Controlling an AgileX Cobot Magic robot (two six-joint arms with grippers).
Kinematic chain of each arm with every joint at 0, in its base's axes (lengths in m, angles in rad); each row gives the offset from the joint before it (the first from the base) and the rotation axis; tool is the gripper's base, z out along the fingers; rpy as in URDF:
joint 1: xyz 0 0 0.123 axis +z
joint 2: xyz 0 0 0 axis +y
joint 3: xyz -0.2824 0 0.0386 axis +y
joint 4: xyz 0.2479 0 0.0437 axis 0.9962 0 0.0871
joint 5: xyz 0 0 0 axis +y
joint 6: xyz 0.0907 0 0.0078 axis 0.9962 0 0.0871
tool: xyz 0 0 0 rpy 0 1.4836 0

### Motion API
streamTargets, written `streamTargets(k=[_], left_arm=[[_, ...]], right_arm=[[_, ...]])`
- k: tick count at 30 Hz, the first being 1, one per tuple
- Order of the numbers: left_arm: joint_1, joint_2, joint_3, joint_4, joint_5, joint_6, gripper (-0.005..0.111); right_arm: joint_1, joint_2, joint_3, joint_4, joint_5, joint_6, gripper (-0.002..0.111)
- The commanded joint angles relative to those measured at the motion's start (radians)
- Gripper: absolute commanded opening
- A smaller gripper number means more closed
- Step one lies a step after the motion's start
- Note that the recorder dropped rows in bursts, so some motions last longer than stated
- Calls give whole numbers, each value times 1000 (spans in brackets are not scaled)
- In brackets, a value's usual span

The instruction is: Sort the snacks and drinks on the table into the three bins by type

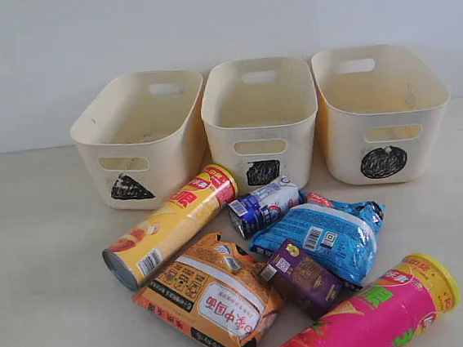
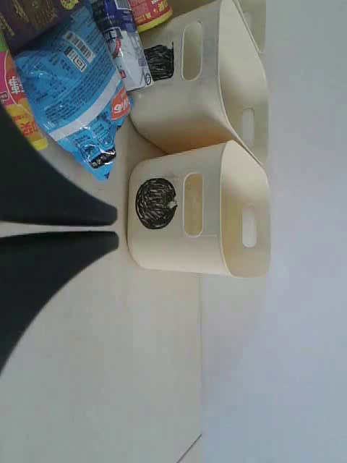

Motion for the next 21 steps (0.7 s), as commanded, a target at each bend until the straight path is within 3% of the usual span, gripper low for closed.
streamTargets(k=[1, 5, 11, 21], left_arm=[[3, -4, 3, -16, -97, -68, 4], [2, -4, 3, -16, -152, -189, 4], [2, -4, 3, -4, -399, -342, 4], [2, 192, -200, 29, -330, -342, 4]], right_arm=[[0, -5, 0, 0, -3, -2, 0], [0, -5, 0, 0, -3, -2, 0], [0, -5, 0, 0, -3, -2, 0], [0, -5, 0, 0, -3, -2, 0]])
